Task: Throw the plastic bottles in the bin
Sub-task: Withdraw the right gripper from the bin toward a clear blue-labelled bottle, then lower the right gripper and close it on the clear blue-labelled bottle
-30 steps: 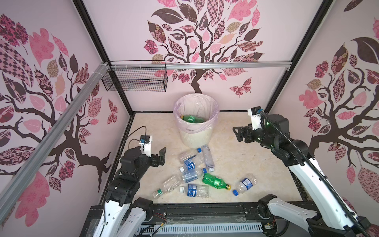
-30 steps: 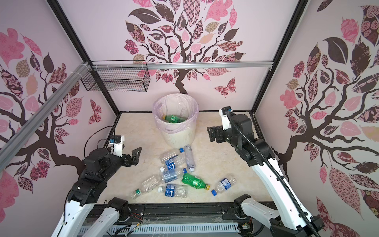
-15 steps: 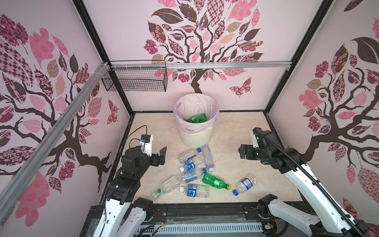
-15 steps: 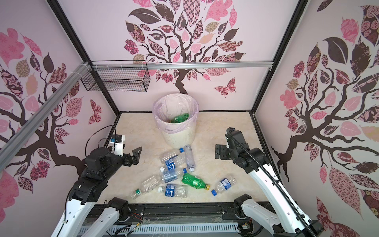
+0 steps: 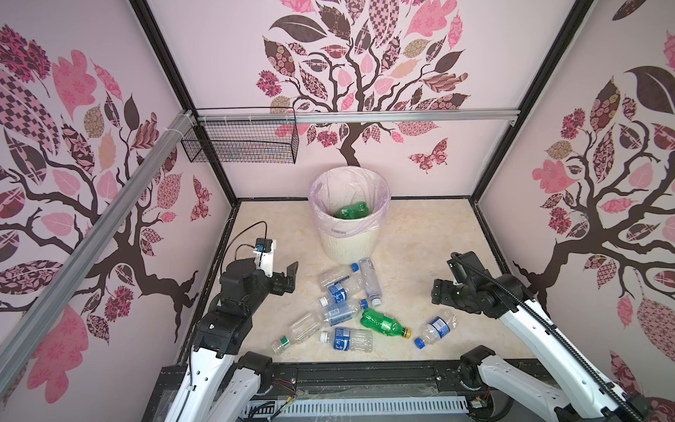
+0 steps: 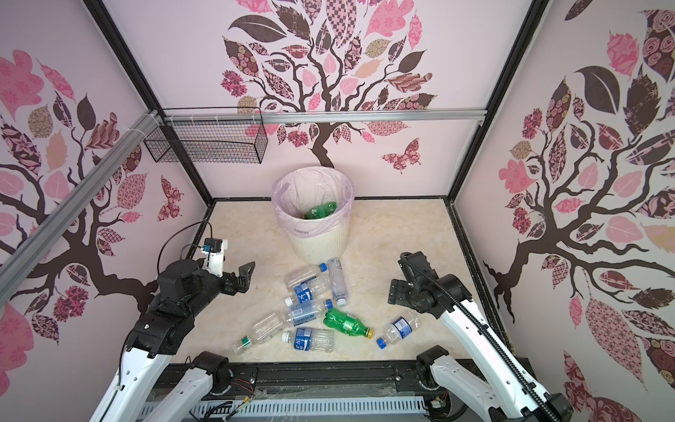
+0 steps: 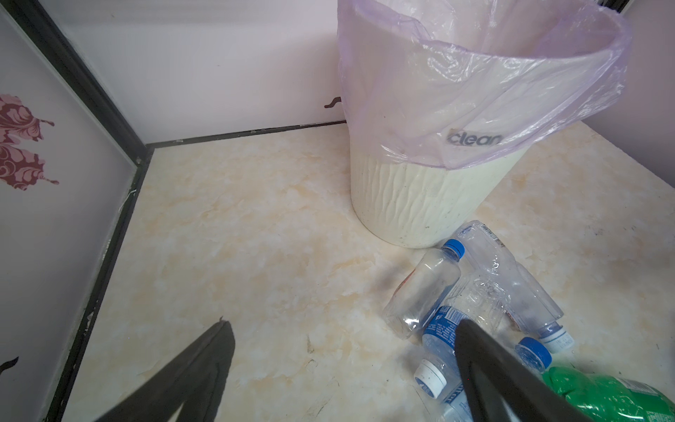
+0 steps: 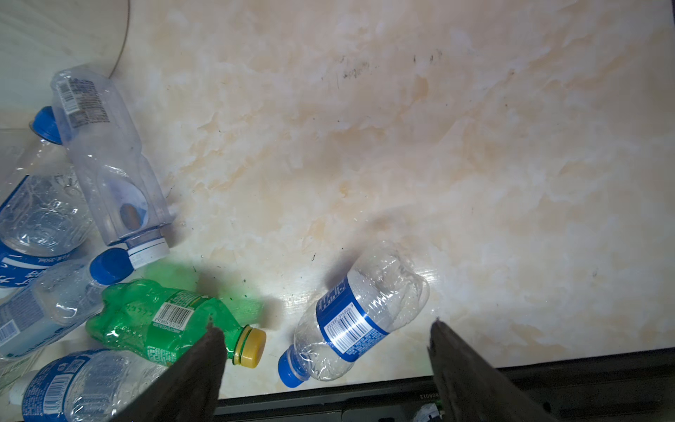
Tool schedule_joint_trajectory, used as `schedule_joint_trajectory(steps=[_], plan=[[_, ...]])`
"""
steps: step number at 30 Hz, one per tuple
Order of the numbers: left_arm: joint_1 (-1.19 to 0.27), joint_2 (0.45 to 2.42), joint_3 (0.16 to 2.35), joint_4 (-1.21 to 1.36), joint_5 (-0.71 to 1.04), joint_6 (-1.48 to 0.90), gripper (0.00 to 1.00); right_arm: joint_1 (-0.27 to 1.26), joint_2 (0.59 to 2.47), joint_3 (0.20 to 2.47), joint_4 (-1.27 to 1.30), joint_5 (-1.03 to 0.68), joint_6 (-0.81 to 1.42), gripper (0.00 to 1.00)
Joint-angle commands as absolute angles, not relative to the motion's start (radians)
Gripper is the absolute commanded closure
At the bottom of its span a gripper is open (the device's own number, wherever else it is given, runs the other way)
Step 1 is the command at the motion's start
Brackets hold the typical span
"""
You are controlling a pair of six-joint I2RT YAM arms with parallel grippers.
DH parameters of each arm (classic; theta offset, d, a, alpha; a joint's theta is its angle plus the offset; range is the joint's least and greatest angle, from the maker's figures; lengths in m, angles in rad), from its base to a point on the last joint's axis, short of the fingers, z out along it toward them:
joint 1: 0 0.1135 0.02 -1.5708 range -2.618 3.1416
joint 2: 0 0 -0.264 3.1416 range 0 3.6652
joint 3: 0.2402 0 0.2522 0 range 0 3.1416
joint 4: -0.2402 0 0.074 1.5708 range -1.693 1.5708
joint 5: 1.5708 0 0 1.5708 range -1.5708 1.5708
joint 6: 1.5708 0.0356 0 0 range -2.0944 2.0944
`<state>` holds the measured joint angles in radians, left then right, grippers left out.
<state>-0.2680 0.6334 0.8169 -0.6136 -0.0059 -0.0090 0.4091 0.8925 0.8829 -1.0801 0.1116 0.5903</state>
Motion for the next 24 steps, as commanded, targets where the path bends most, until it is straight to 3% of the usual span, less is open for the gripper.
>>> schedule_joint_trajectory(steps=[1,9,17,24], plan=[[-0.266,0.633,0.802,-0.595,-0.004,0.001,0.02,0.409,0.858,0.833,-1.133,0.095,0.752,0.15],[-0.267,0.630,0.797,-0.596,-0.009,-0.001,0.02,0.409,0.800,0.712,-1.116,0.060,0.864,0.22],[-0.267,0.620,0.795,-0.600,-0.018,-0.004,0.02,0.409,0.845,0.664,-1.076,0.059,0.862,0.24],[-0.266,0.607,0.792,-0.603,-0.028,-0.004,0.02,0.408,0.923,0.599,-1.002,-0.060,0.992,0.26]])
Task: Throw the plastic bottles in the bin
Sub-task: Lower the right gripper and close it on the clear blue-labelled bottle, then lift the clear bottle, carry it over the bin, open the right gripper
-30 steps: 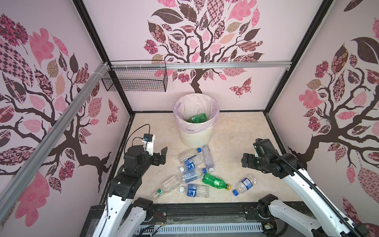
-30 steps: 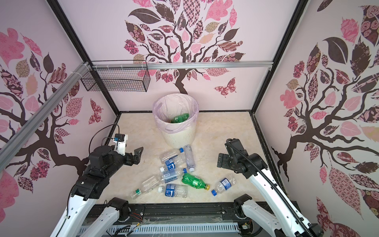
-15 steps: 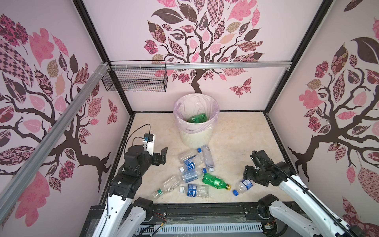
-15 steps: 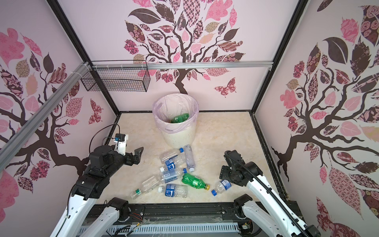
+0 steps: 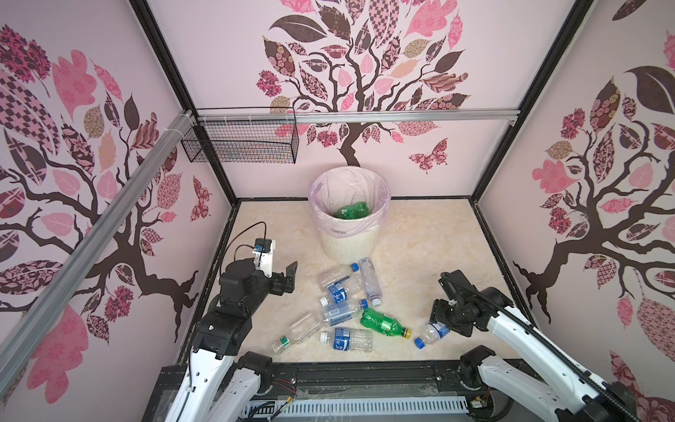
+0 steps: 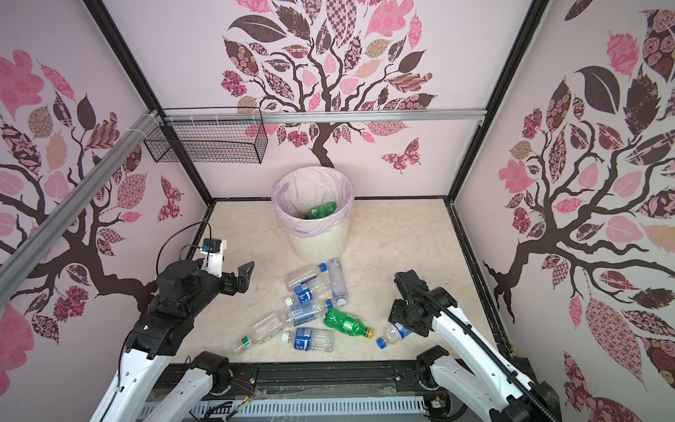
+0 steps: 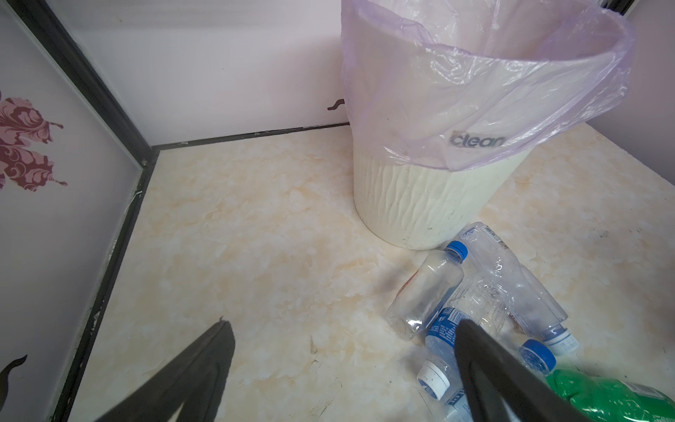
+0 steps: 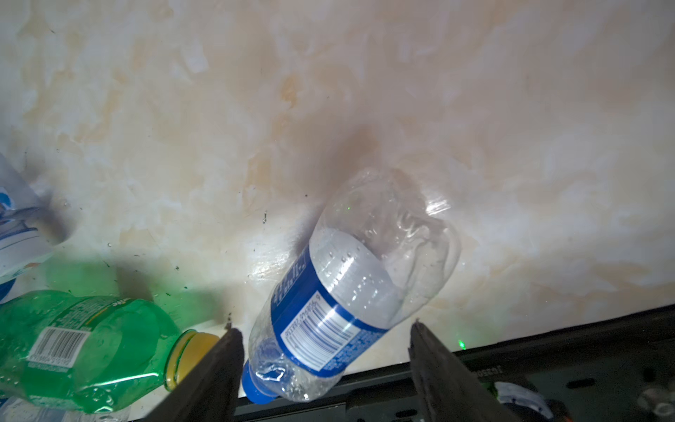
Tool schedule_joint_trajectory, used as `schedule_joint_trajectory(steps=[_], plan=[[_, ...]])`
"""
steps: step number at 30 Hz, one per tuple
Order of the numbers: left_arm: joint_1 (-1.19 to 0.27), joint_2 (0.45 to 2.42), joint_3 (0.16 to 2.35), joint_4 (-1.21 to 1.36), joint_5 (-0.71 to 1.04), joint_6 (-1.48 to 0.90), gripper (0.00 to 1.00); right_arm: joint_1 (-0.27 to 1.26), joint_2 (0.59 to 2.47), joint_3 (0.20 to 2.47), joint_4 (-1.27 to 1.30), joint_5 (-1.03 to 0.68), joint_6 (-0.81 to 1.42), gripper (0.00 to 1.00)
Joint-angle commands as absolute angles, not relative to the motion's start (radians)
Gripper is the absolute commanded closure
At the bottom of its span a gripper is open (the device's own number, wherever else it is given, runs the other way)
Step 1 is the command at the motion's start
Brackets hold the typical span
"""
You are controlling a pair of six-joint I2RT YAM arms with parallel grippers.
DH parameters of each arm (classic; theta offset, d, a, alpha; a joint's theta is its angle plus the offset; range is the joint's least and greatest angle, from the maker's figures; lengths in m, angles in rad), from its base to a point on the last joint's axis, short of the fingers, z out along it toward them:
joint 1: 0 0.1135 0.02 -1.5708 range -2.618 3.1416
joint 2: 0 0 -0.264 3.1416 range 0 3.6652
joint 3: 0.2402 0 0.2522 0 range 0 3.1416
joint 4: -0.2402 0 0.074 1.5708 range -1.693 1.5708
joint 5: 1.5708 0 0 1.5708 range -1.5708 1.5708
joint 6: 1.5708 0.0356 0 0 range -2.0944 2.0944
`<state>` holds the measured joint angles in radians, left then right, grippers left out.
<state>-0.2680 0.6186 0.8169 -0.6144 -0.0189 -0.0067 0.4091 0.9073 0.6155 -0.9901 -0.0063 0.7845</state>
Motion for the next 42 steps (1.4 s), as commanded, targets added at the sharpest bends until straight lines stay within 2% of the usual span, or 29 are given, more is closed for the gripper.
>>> schedule_joint_trajectory(steps=[1,5,9,12,19,27,35,42], plan=[[-0.266,0.605,0.792,-0.603,-0.030,-0.003,0.02,0.409,0.932,0.582,-0.986,-0.080,1.007,0.26],[-0.265,0.604,0.791,-0.601,-0.031,-0.002,0.02,0.410,0.960,0.524,-0.914,-0.137,1.052,0.28],[-0.266,0.613,0.794,-0.597,-0.029,0.000,0.02,0.409,0.981,0.492,-0.858,-0.124,1.053,0.33],[-0.266,0.617,0.793,-0.595,-0.029,0.002,0.02,0.409,0.986,0.477,-0.830,-0.100,1.039,0.41],[-0.266,0.621,0.792,-0.597,-0.032,0.001,0.02,0.410,0.996,0.468,-0.792,-0.053,0.987,0.43],[-0.266,0.641,0.799,-0.597,-0.032,-0.004,0.02,0.409,0.958,0.580,-0.795,0.059,0.852,0.53],[-0.267,0.647,0.806,-0.597,-0.031,-0.006,0.02,0.409,0.931,0.763,-0.757,0.198,0.634,0.56],[-0.267,0.644,0.821,-0.611,-0.037,-0.019,0.02,0.410,0.863,0.838,-0.585,-0.018,0.427,0.59]])
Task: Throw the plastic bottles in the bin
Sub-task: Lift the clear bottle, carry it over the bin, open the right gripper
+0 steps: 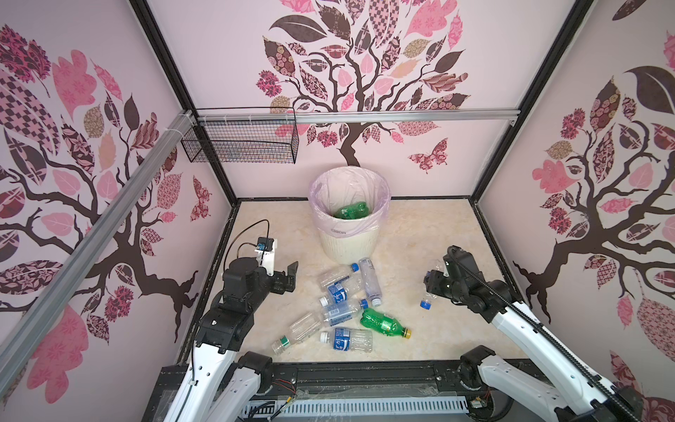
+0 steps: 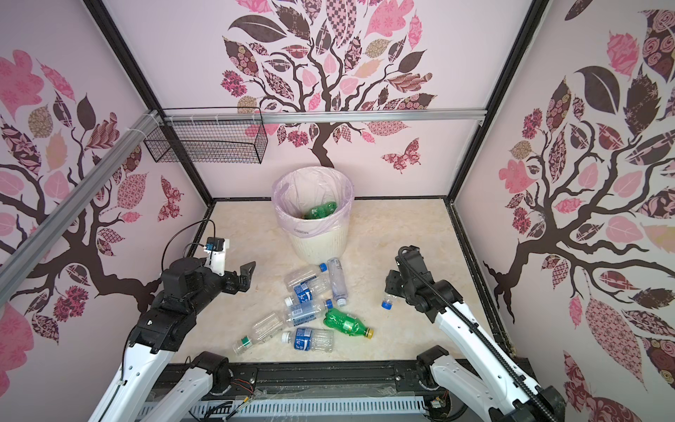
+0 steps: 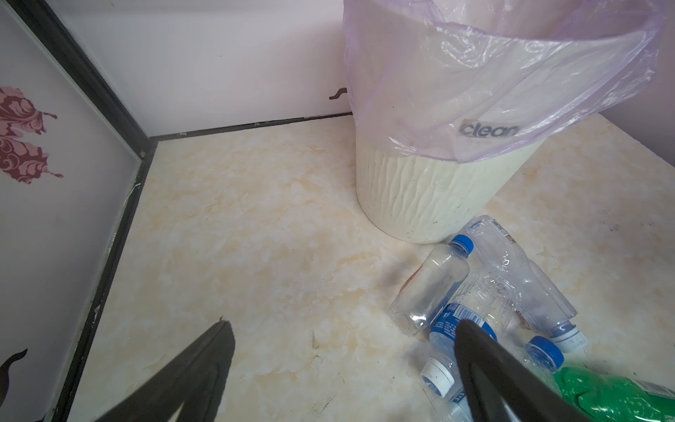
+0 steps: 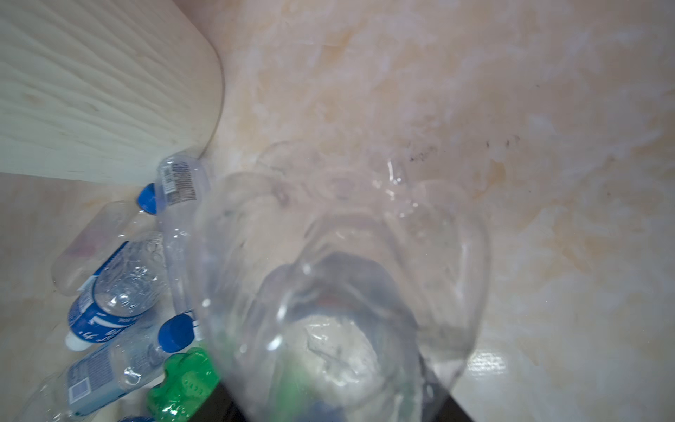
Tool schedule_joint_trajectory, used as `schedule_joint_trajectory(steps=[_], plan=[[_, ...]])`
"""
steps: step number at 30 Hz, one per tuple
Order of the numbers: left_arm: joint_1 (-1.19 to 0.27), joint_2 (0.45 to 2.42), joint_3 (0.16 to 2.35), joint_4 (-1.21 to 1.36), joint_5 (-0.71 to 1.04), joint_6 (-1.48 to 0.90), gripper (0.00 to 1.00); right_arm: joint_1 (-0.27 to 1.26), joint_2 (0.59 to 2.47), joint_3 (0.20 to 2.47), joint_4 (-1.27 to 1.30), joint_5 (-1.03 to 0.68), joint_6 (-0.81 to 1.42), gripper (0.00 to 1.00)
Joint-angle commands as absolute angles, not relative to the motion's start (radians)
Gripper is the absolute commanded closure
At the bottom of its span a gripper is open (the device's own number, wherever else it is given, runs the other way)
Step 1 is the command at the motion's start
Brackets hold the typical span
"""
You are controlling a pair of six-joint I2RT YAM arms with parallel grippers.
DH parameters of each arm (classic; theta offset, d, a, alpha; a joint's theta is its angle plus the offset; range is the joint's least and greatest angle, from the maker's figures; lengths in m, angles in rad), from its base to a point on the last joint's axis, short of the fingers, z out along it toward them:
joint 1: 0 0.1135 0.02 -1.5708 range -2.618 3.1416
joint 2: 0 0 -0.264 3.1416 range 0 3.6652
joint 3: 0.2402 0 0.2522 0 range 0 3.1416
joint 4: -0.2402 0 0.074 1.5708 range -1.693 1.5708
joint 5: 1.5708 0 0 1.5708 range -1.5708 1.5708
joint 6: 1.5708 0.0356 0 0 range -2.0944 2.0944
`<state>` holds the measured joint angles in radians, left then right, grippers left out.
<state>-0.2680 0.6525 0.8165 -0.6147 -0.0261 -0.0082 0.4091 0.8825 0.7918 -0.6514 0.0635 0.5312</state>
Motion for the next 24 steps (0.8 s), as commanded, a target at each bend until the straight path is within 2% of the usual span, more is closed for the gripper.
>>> schedule_joint_trajectory(steps=[1,6,9,16,24], plan=[[-0.267,0.642,0.818,-0.607,-0.036,-0.024,0.02,0.410,0.859,0.845,-0.571,-0.045,0.407,0.59],[-0.266,0.612,0.778,-0.557,0.014,-0.057,0.02,0.408,0.846,0.886,-0.472,-0.215,0.320,0.61],[-0.266,0.602,0.781,-0.560,0.016,-0.069,0.02,0.409,0.818,0.905,-0.435,-0.255,0.284,0.59],[-0.266,0.579,0.767,-0.578,-0.016,-0.094,0.02,0.409,0.749,0.972,-0.446,-0.214,0.179,0.57],[-0.265,0.561,0.750,-0.582,-0.046,-0.100,0.02,0.410,0.642,0.962,-0.417,-0.081,0.120,0.58]])
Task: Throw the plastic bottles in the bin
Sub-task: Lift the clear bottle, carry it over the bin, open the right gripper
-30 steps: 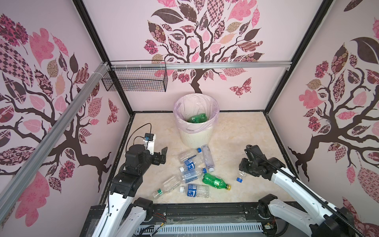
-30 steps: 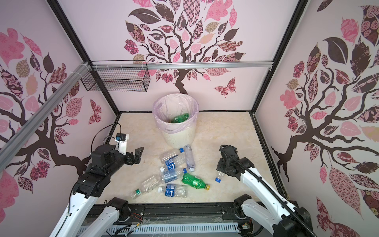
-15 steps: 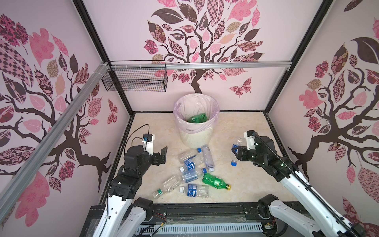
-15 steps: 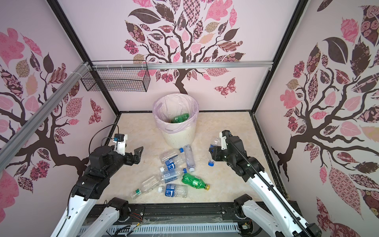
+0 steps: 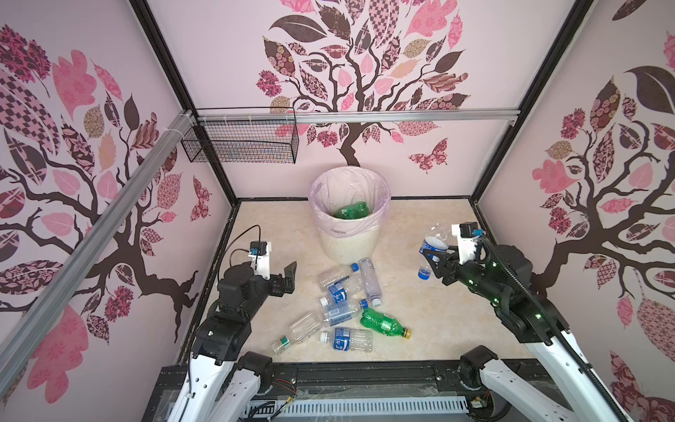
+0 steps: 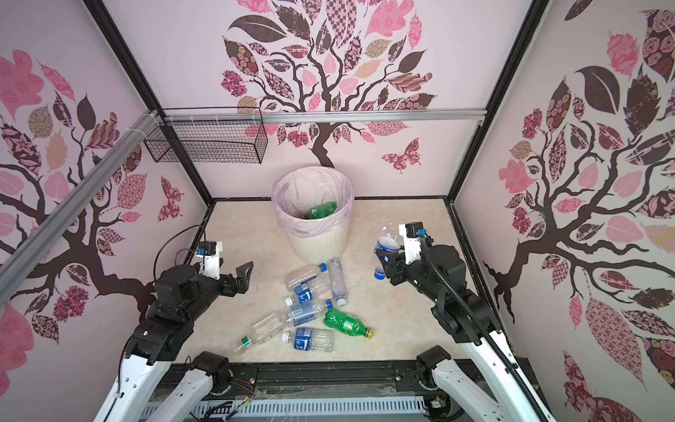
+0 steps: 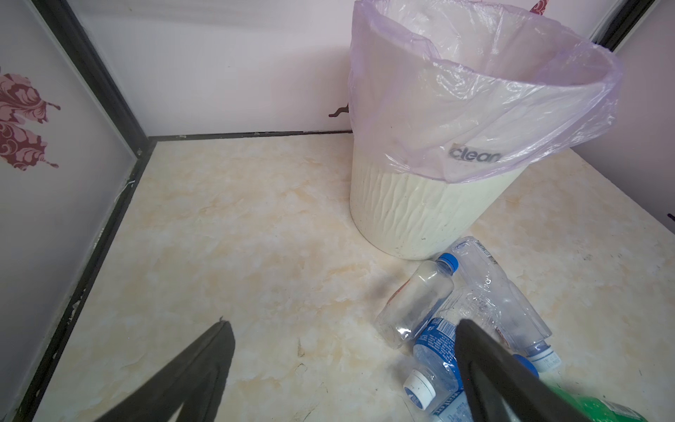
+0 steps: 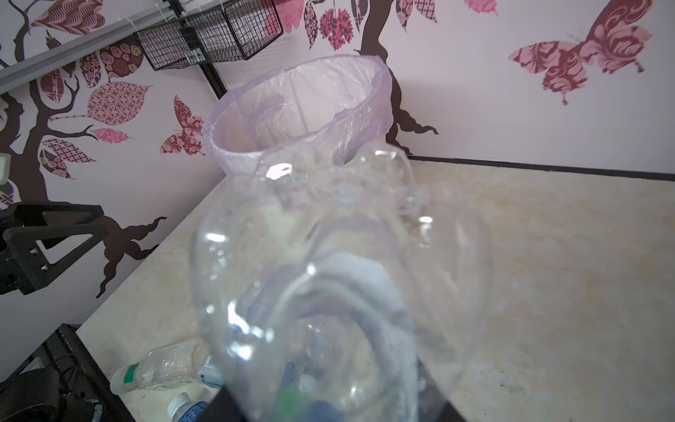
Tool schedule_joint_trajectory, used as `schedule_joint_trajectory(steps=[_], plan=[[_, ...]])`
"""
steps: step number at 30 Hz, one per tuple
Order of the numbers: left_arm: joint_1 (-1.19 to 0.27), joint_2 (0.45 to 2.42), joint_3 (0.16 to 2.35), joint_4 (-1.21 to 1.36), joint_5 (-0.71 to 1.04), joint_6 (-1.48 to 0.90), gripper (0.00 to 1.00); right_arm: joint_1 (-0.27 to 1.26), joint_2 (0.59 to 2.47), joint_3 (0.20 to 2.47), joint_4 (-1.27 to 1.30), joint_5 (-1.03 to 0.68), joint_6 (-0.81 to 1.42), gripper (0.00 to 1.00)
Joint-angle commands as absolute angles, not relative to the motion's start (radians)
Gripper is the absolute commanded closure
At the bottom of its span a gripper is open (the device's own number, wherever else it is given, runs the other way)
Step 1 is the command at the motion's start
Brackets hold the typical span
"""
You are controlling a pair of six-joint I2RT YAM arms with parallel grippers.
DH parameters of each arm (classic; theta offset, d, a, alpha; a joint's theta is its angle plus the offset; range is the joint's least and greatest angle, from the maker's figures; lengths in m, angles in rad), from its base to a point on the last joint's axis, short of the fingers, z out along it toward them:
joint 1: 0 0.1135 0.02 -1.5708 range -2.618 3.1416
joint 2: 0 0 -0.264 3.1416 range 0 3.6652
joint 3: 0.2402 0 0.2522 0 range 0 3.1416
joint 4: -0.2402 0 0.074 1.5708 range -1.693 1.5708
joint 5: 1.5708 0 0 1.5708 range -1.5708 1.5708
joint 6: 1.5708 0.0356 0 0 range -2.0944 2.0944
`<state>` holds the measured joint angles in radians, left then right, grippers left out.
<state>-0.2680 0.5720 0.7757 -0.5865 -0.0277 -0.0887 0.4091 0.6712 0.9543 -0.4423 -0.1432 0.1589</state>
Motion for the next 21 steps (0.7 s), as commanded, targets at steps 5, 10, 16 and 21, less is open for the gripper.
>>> schedule_joint_trajectory(steps=[5,10,16,21], plan=[[-0.267,0.572,0.755,-0.581,-0.040,-0.096,0.02,0.409,0.612,0.961,-0.403,-0.059,0.114,0.58],[-0.267,0.575,0.761,-0.590,-0.035,-0.090,0.02,0.409,0.631,0.988,-0.366,-0.070,0.101,0.60],[-0.266,0.569,0.785,-0.629,-0.025,-0.080,0.02,0.409,0.800,1.095,-0.204,-0.156,0.128,0.60],[-0.265,0.591,0.823,-0.677,-0.084,-0.108,0.02,0.412,1.298,1.461,-0.115,-0.353,0.190,0.54]])
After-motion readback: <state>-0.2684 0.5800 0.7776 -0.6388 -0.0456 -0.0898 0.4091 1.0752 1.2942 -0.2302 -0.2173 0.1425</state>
